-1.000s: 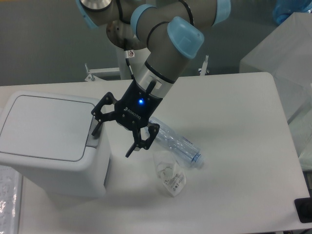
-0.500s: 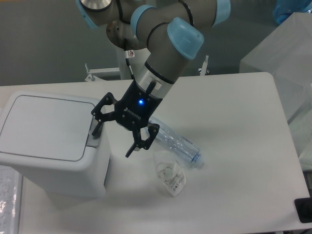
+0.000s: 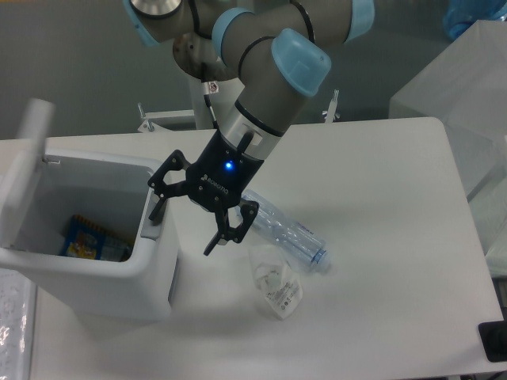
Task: Open the trash can
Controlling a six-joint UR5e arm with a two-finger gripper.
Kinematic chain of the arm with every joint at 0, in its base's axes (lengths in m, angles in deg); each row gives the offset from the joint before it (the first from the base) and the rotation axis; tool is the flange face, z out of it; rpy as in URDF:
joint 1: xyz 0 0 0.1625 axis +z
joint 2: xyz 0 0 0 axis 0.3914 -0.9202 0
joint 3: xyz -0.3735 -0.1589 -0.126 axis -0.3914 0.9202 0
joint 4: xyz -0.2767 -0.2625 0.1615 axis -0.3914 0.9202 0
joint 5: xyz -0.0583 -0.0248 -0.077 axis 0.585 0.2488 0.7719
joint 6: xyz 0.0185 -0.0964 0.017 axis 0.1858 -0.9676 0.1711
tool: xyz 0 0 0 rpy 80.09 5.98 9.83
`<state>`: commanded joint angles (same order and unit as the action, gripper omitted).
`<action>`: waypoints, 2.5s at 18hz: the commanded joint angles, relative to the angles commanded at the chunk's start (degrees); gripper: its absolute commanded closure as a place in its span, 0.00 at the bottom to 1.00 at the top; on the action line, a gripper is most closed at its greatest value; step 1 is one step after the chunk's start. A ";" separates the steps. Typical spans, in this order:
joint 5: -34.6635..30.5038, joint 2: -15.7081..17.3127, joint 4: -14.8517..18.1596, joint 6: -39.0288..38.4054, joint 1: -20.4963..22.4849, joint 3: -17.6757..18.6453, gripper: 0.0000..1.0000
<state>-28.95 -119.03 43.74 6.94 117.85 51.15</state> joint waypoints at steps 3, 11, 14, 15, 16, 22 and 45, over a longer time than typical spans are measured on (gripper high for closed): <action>0.00 0.09 0.17 0.09 0.00 -0.35 0.00; 0.00 0.44 -0.97 2.89 3.42 -4.83 0.00; -0.35 0.35 -1.23 5.79 7.54 -4.22 0.00; -2.18 0.18 -1.14 7.63 8.43 -3.87 0.00; -5.59 -0.08 -1.23 9.30 9.22 -3.78 0.00; -20.90 -7.64 -2.72 14.92 13.88 -4.22 0.00; -48.52 -17.31 7.82 37.88 10.28 -16.70 0.00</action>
<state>-77.46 -136.34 51.56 44.82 128.13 34.45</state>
